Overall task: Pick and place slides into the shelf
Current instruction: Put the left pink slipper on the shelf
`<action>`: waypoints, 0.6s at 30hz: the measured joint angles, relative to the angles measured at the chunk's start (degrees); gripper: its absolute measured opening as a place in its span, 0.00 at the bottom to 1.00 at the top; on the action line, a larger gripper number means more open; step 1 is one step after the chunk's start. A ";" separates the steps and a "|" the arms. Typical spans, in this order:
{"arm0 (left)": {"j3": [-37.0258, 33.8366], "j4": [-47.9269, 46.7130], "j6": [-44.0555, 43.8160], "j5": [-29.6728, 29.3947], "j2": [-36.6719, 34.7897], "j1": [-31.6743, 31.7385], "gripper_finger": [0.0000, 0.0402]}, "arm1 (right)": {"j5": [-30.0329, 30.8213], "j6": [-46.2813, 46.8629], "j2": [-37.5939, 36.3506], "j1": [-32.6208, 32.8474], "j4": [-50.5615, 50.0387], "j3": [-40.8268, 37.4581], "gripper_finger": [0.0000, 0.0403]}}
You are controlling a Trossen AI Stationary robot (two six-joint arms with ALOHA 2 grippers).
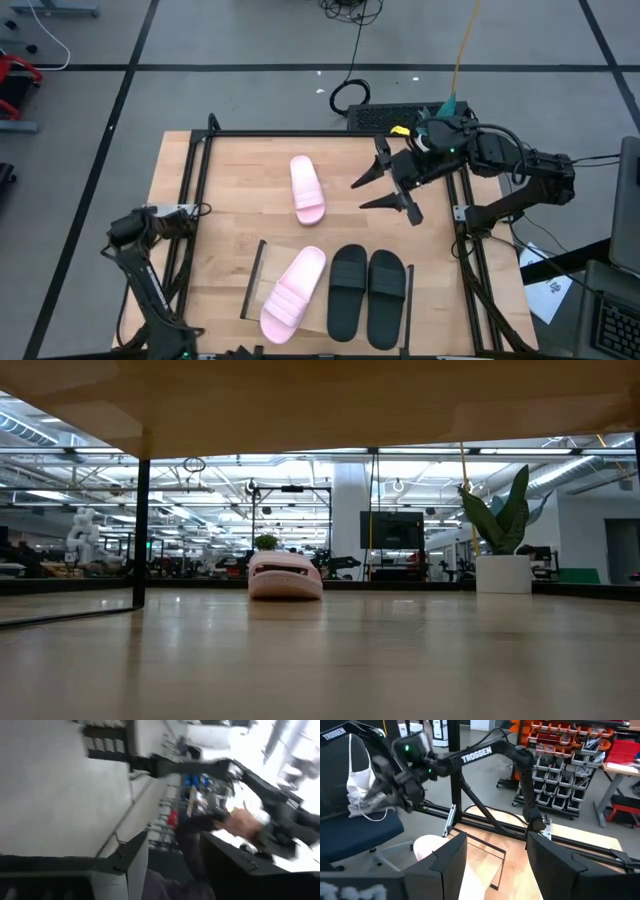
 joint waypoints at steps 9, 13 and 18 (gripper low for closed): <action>0.02 -2.43 26.64 -0.64 -14.04 -0.39 0.38 | 0.04 0.24 0.00 -0.04 2.42 -0.02 0.49; 0.05 -16.79 31.74 0.37 -22.87 1.52 0.32 | 0.06 0.62 0.00 -0.04 3.72 0.00 0.49; 0.07 -37.80 31.52 6.23 -35.06 7.77 0.27 | 0.11 0.23 -0.41 -0.07 4.96 -0.01 0.49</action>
